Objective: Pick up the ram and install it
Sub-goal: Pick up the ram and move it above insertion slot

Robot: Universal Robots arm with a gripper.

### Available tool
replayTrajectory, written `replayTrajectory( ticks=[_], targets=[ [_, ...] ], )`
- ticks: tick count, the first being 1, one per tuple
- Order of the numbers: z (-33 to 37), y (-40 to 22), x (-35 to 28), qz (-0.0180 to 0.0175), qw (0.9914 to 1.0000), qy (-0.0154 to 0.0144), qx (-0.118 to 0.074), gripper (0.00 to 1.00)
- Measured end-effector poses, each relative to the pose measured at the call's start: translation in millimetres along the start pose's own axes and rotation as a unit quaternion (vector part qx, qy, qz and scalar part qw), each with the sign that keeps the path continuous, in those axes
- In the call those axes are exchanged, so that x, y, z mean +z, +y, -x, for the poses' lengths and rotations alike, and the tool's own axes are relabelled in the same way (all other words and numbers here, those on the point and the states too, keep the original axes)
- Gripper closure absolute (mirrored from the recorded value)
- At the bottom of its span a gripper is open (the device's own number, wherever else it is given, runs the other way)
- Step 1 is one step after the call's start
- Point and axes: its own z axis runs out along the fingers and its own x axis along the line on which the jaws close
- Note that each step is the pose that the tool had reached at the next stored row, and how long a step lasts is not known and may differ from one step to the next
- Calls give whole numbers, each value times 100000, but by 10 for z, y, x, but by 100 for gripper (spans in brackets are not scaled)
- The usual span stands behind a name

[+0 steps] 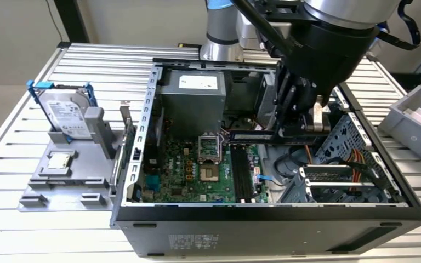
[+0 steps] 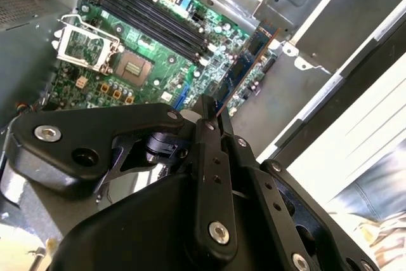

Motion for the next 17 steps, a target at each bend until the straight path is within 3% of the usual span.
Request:
replayTrajectory(
  ticks=[17],
  targets=[
    [2,-171,-5,-1,100000,-5,-3,100]
  ],
)
